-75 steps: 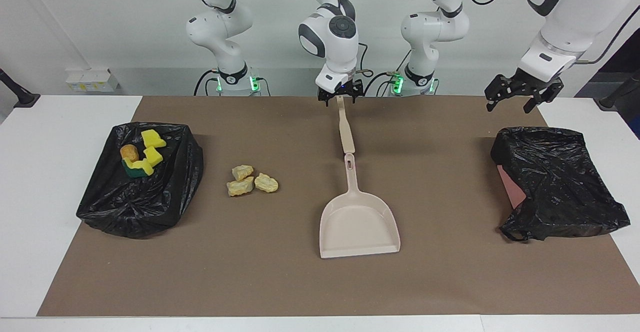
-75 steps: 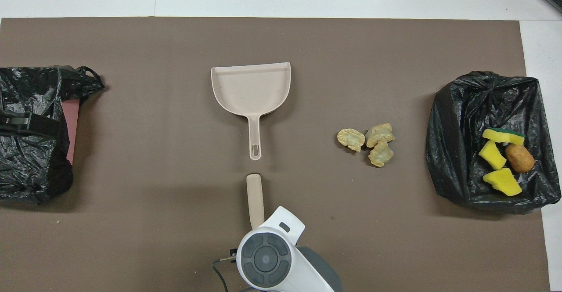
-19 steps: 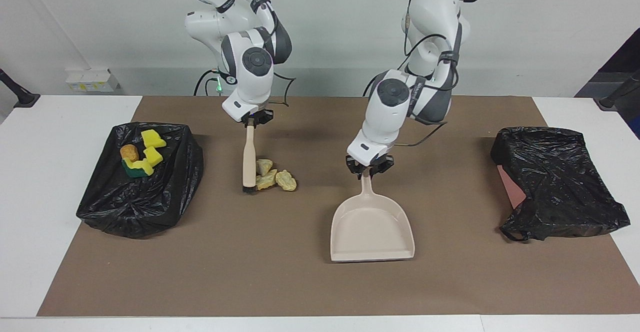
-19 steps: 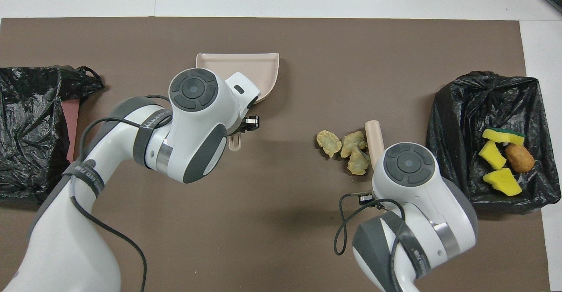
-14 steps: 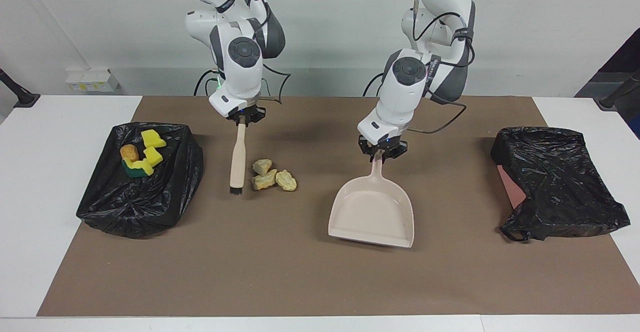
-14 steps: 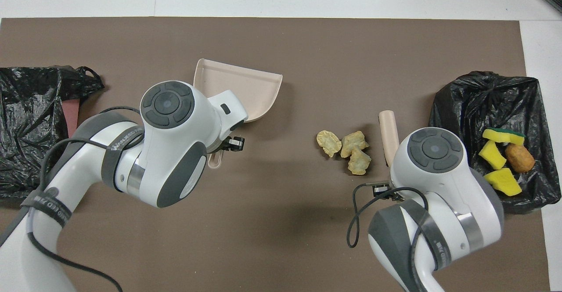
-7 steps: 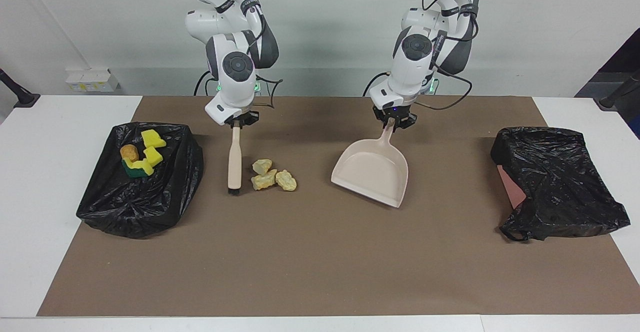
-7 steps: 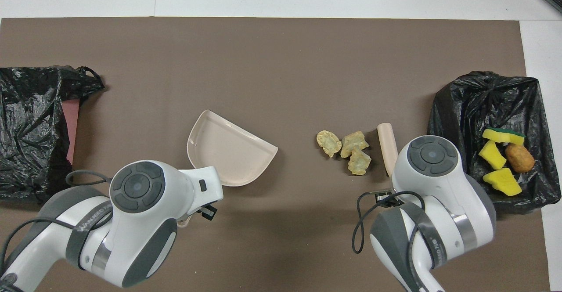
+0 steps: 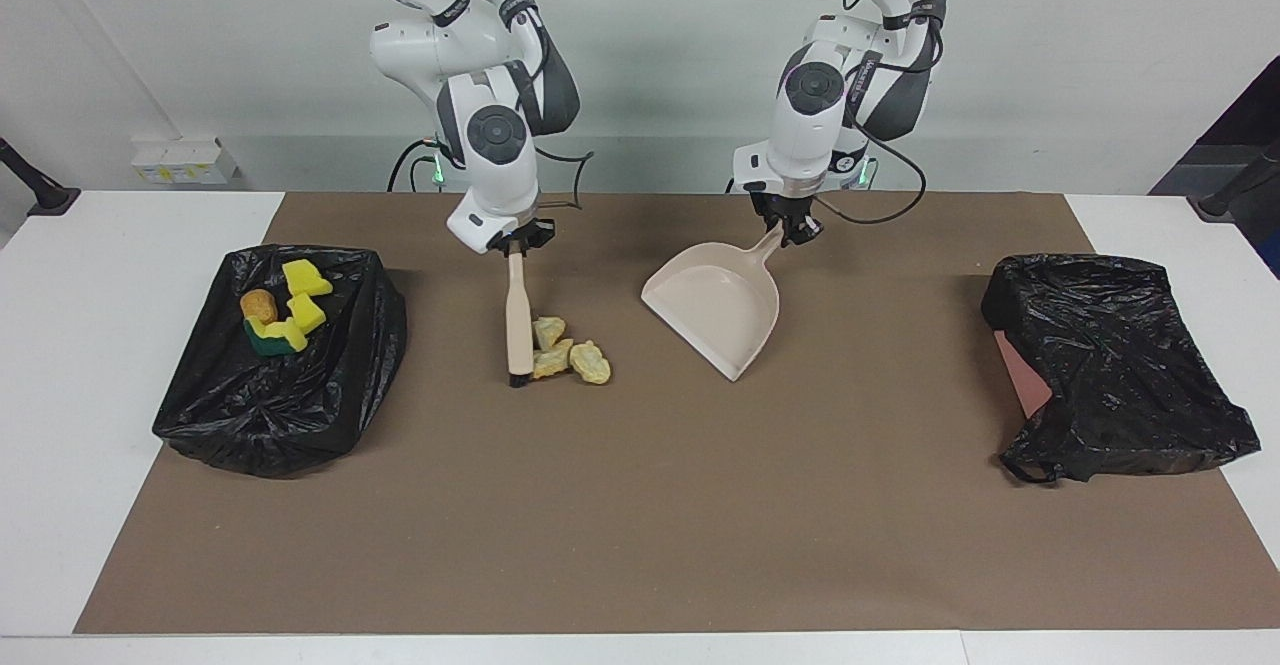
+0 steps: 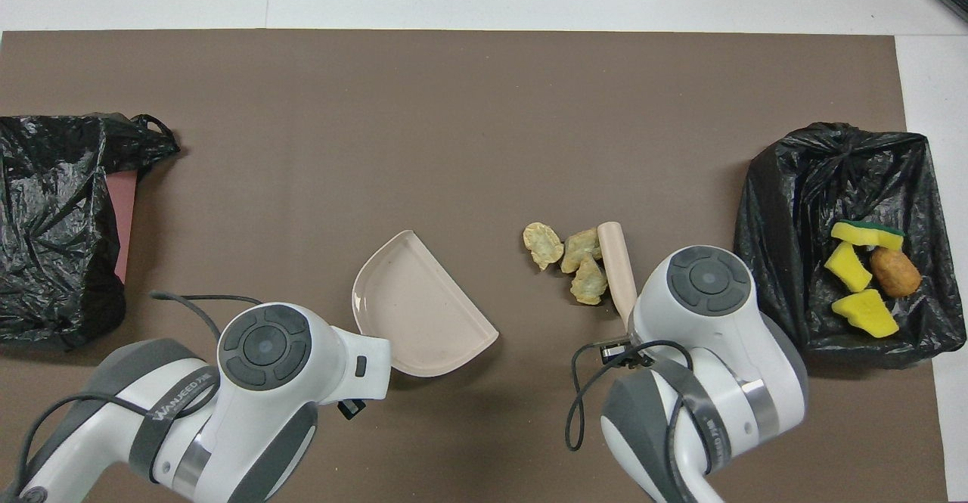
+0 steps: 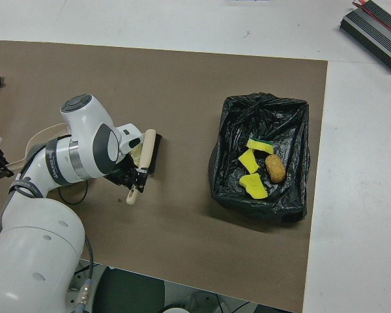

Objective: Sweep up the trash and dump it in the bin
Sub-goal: 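Lower the dustpan beside the beige crumbs while the right gripper positions the brush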

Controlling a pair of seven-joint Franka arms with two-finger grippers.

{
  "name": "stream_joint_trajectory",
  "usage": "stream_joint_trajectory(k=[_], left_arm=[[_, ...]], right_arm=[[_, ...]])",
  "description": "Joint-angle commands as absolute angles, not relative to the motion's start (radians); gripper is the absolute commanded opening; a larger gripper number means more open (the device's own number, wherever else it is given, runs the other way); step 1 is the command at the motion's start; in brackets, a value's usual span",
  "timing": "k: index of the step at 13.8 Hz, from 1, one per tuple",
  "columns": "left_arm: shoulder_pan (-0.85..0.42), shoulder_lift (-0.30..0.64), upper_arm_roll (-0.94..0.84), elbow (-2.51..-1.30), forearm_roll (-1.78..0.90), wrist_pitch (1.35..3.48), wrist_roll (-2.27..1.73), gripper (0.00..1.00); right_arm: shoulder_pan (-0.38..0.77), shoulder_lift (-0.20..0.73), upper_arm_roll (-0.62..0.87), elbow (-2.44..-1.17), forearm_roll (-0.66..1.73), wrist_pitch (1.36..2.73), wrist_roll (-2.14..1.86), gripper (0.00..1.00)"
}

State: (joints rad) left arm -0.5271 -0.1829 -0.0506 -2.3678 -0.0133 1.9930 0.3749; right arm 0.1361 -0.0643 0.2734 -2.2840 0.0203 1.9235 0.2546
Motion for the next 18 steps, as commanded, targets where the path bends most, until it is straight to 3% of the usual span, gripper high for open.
stream_joint_trajectory(k=[1,7,10,14,16,18], left_arm=[[-0.538,-0.134,-0.041,-2.341,0.014,2.026,0.414,0.00],[-0.546,-0.094,-0.046,-2.319,0.072,2.051,0.457,0.00],[-0.549,-0.069,-0.048,-2.319,0.072,2.085,0.494,0.00],[-0.551,-0.063,-0.048,-2.319,0.066,2.141,0.500,0.00],[-0.549,-0.060,-0.048,-2.319,0.066,2.140,0.500,0.00],[-0.542,-0.057,-0.048,-2.312,0.066,2.128,0.502,0.00]], right_arm=[[0.146,-0.051,0.276,-2.284,0.075,1.959,0.119,0.00],[0.163,-0.040,0.276,-2.266,0.286,1.967,-0.205,0.00],[0.239,-0.052,0.278,-2.266,0.438,1.991,-0.163,0.00],[0.223,-0.058,0.272,-2.257,0.646,1.968,-0.135,0.00],[0.209,-0.064,0.259,-2.217,0.602,1.951,-0.108,0.00],[0.207,-0.052,0.270,-2.162,0.319,1.950,0.044,0.00]])
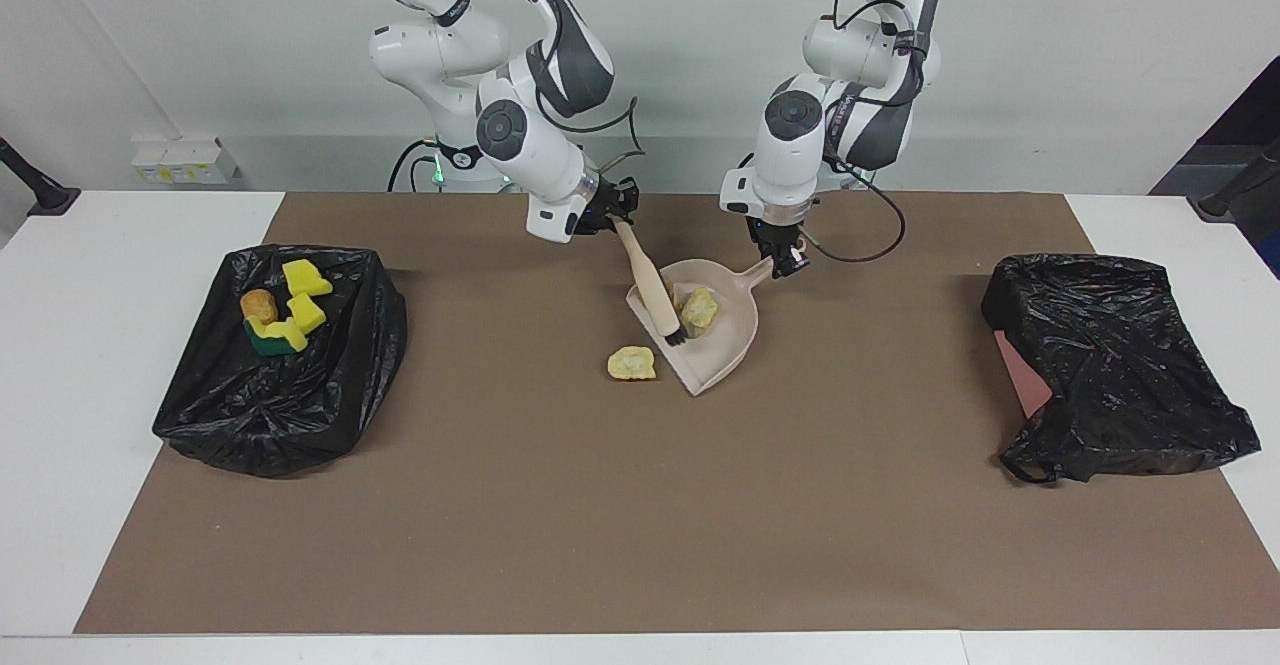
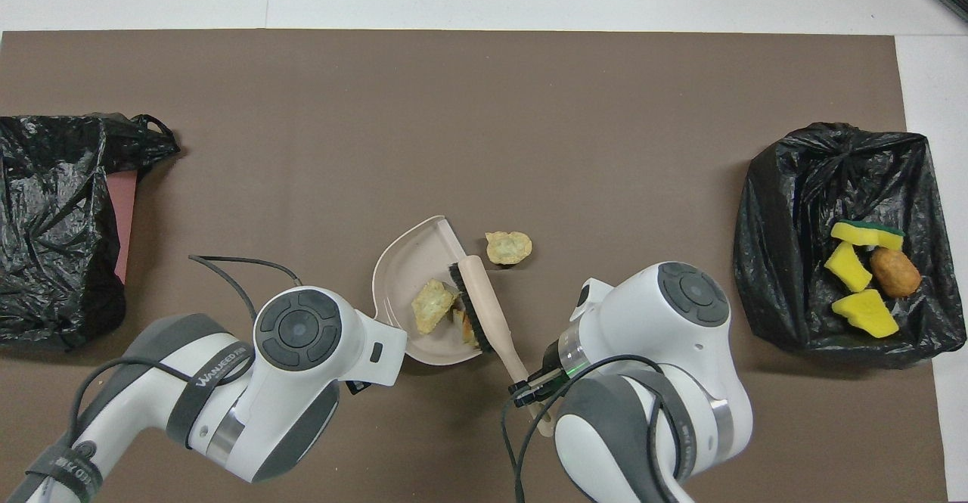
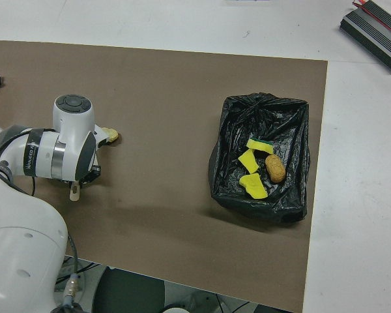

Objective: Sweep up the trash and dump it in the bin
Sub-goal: 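Sweep the beige crumbs into the dustpan with the brush in the right gripper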

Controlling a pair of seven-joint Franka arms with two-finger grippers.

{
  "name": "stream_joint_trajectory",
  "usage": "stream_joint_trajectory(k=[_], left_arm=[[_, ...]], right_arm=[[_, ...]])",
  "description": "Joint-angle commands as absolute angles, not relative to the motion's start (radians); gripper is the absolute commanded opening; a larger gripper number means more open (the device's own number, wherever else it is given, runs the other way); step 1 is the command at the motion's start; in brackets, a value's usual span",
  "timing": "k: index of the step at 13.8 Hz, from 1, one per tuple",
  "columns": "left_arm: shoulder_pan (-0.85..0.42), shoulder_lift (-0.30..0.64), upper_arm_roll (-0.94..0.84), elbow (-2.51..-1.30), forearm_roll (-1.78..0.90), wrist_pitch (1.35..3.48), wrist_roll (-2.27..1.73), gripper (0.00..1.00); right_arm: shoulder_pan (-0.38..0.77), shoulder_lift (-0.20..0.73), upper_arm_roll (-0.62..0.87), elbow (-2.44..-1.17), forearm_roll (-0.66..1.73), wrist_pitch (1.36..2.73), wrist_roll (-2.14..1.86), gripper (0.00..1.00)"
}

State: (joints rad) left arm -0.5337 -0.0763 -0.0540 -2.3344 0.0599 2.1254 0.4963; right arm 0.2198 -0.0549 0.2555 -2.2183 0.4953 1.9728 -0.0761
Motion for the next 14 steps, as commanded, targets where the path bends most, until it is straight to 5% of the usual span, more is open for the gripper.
stream_joint_trajectory(k=[1,5,8,14], left_arm=[[-0.535,-0.054,-0.048,-2.306,0.064,2.126,0.502,0.00],[-0.537,-0.025,-0.048,-2.261,0.063,2.126,0.500,0.00],[-0.538,-0.025,-0.048,-2.264,0.063,2.121,0.502,0.00],[-0.540,-0.023,-0.048,-2.273,0.040,2.166,0.574,0.00]], right_arm=[[0.218,-0.029,0.270,-2.120,0.172,1.950,0.108,0.00],[0.192,0.138,0.267,-1.912,-0.122,1.873,0.120,0.00],[0.204,0.225,0.273,-1.927,-0.195,1.881,0.120,0.00],[0.256,0.151,0.279,-2.038,0.234,1.836,0.020,0.00]])
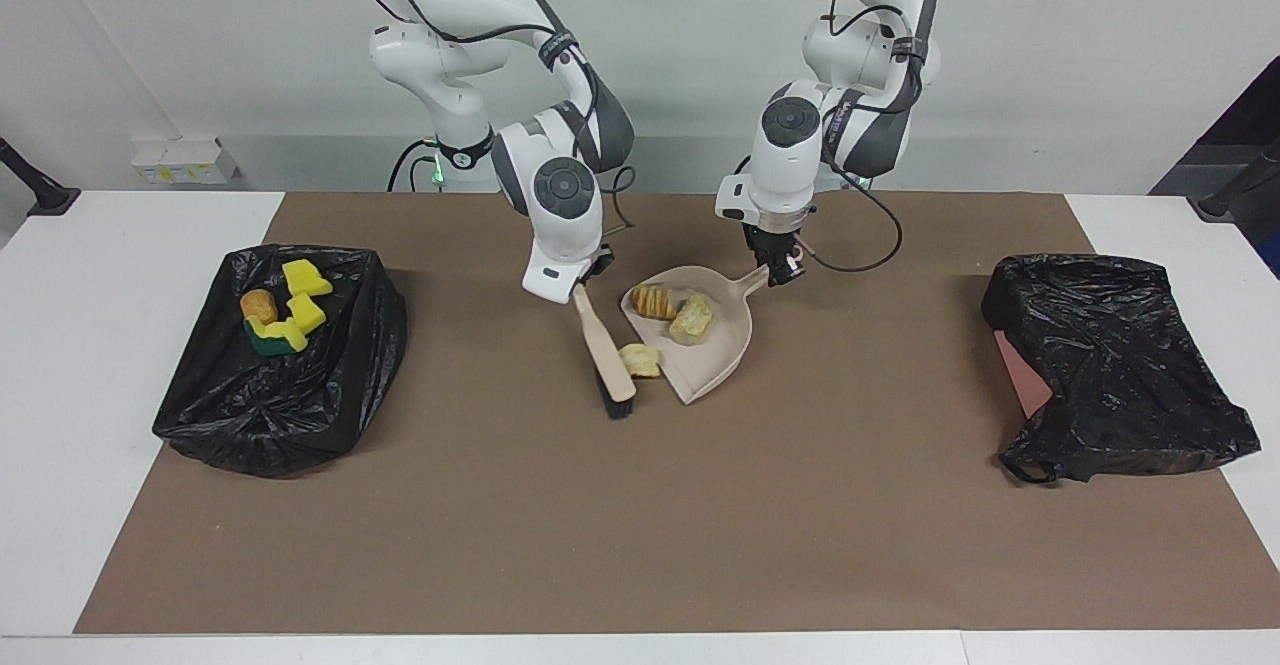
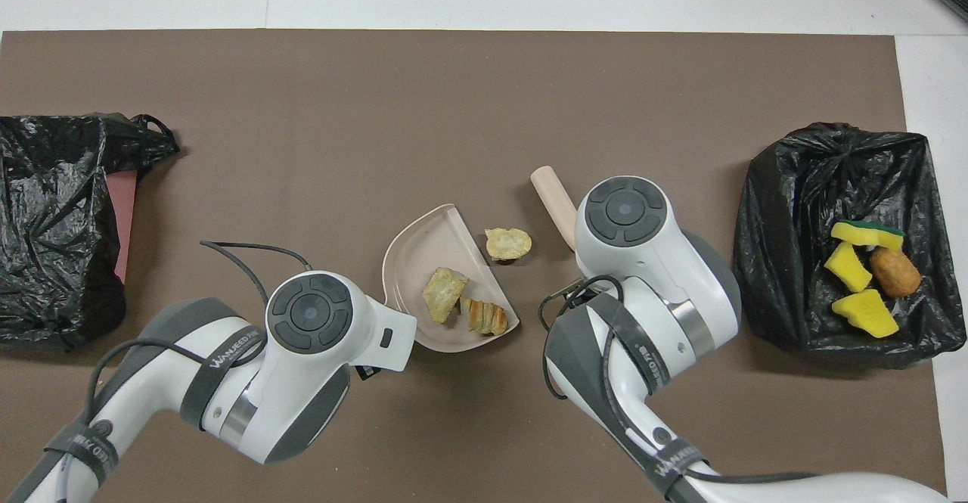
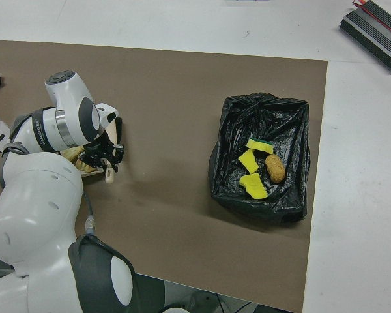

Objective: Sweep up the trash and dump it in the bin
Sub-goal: 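Sweep the beige crumbs into the dustpan with the brush in the right gripper, then carry the loaded dustpan to the other black bag with the left gripper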

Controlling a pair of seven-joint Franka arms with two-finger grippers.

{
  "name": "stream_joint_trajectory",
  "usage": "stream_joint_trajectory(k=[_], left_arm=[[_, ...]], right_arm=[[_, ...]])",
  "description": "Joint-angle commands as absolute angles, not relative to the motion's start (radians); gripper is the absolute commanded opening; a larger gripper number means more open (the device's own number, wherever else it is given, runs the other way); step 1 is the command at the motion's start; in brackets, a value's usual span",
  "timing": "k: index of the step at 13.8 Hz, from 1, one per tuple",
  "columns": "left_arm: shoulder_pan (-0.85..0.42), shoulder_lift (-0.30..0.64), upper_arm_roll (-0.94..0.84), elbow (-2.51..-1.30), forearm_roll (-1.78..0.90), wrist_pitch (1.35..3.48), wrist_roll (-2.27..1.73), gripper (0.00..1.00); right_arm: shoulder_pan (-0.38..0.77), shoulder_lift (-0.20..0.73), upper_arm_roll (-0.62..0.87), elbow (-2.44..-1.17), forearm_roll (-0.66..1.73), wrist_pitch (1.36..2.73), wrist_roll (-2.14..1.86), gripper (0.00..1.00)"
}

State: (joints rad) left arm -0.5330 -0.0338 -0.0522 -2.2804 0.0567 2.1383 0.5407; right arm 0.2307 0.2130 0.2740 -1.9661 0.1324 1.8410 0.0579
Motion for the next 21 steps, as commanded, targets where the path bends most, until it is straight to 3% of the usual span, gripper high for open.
stream_joint_trajectory(k=[1,3,7,13,15,18,21], left_arm=[[-0.541,-0.026,-0.048,-2.278,0.038,2.174,0.575,0.00],[-0.543,-0.035,-0.048,-2.299,0.038,2.183,0.581,0.00],[-0.528,-0.035,-0.048,-2.306,-0.006,2.212,0.662,0.00],[-0.310,-0.075,-0.043,-2.269,-0.202,2.171,1.071,0.00],[-0.272,-0.081,-0.037,-2.229,-0.202,2.151,1.092,0.00],[-0.239,-0.075,-0.032,-2.137,-0.202,2.097,1.149,0.00],[-0.152,-0.049,-0.032,-2.038,-0.198,1.985,1.216,0.00]], right_arm=[[0.277,0.132,0.279,-2.068,0.288,1.857,0.034,0.00],[0.330,0.091,0.278,-2.109,0.371,1.922,0.130,0.00],[0.253,-0.037,0.267,-2.098,0.347,1.824,0.250,0.00],[0.204,-0.242,0.270,-2.106,0.218,1.619,0.413,0.00],[0.221,-0.300,0.278,-2.172,0.219,1.627,0.474,0.00],[0.310,-0.292,0.279,-2.268,0.230,1.737,0.537,0.00],[0.437,-0.216,0.278,-2.307,0.239,1.880,0.616,0.00]])
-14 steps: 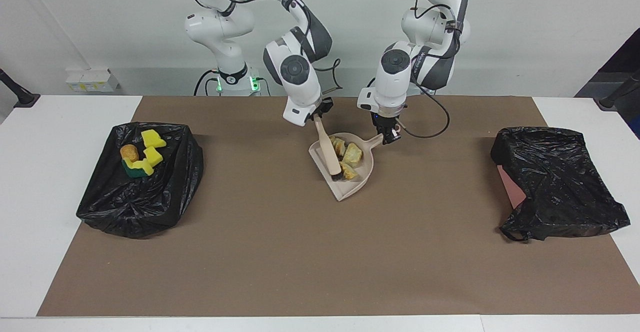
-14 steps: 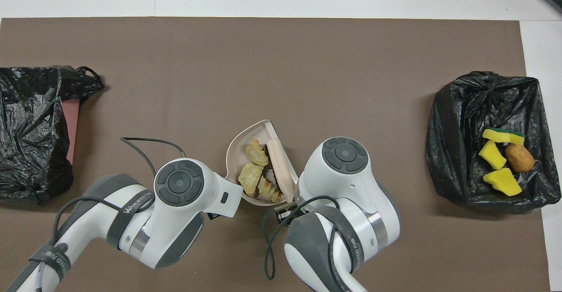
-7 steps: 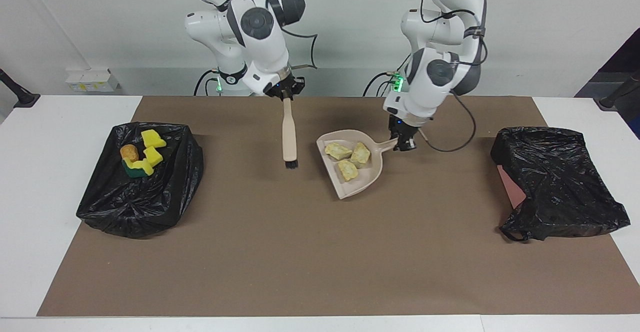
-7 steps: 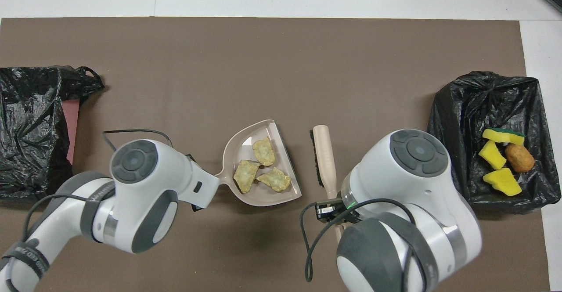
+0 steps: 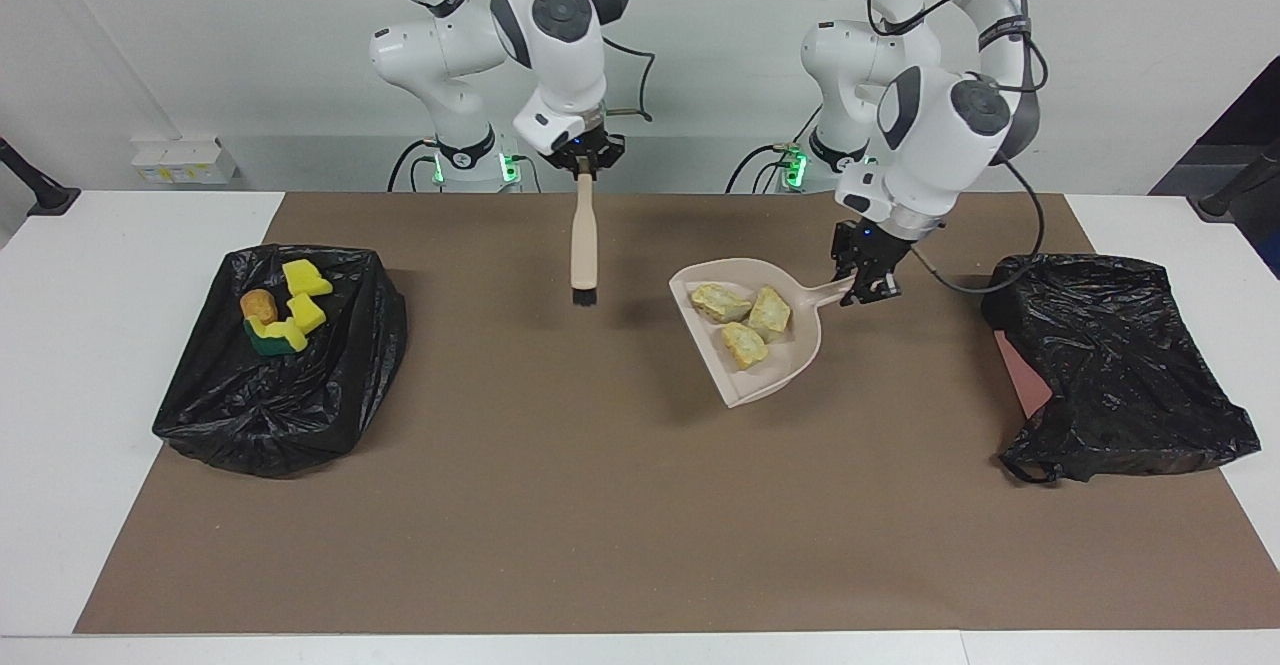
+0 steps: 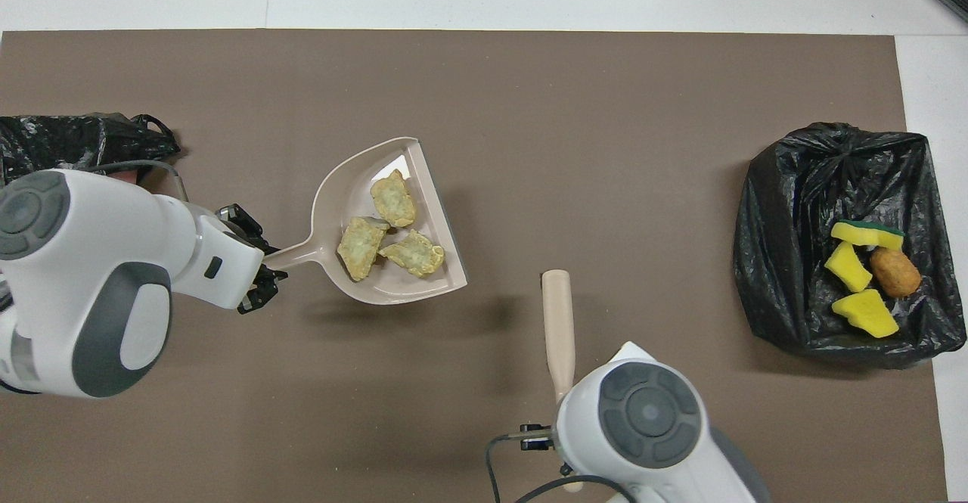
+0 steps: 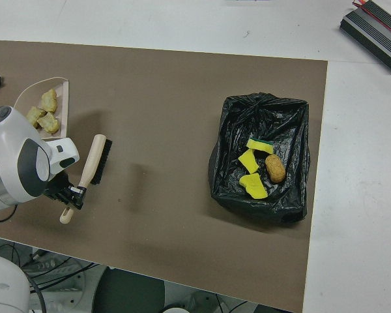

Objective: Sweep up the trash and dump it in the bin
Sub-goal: 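Carry the loaded dustpan to the other black bag with the left gripper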

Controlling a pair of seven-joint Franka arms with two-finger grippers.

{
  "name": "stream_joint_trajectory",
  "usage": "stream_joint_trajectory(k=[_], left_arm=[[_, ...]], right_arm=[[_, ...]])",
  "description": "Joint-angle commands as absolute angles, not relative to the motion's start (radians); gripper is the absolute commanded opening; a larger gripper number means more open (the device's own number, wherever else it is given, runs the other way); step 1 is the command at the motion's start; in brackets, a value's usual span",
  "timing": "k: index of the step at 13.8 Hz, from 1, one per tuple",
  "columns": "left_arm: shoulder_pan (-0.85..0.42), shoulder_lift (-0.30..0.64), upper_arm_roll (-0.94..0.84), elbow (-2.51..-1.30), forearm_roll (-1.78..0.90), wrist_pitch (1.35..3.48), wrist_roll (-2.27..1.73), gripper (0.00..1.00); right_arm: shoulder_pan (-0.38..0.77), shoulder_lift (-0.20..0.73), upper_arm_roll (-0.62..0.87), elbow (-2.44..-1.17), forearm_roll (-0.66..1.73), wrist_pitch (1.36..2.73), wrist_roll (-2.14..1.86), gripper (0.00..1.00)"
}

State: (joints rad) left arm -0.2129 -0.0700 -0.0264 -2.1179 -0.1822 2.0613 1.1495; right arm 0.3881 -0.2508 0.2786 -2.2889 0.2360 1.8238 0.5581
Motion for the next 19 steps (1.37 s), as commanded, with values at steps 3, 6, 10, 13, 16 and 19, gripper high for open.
stream_joint_trajectory(k=[3,6,10,13,16,19], left_arm=[[-0.071,-0.006,-0.032,-1.893,-0.180,1.852,1.238,0.00],[0.007,0.021,-0.032,-1.819,-0.170,1.792,1.272,0.00],[0.141,0.021,-0.032,-1.816,-0.123,1.793,1.461,0.00],[0.260,0.029,-0.031,-1.790,-0.100,1.792,1.645,0.00],[0.356,0.076,-0.032,-1.700,-0.020,1.752,1.770,0.00],[0.397,0.156,-0.032,-1.560,0.095,1.700,1.871,0.00]], right_arm=[[0.521,-0.149,0.279,-2.322,0.241,2.000,0.701,0.00],[0.601,-0.074,0.279,-2.327,0.242,2.095,0.761,0.00],[0.627,-0.067,0.278,-2.348,0.235,2.131,0.759,0.00],[0.627,-0.081,0.279,-2.400,0.235,2.183,0.712,0.13],[0.629,-0.081,0.278,-2.416,0.235,2.203,0.700,0.29],[0.629,-0.077,0.278,-2.410,0.235,2.203,0.699,0.77]])
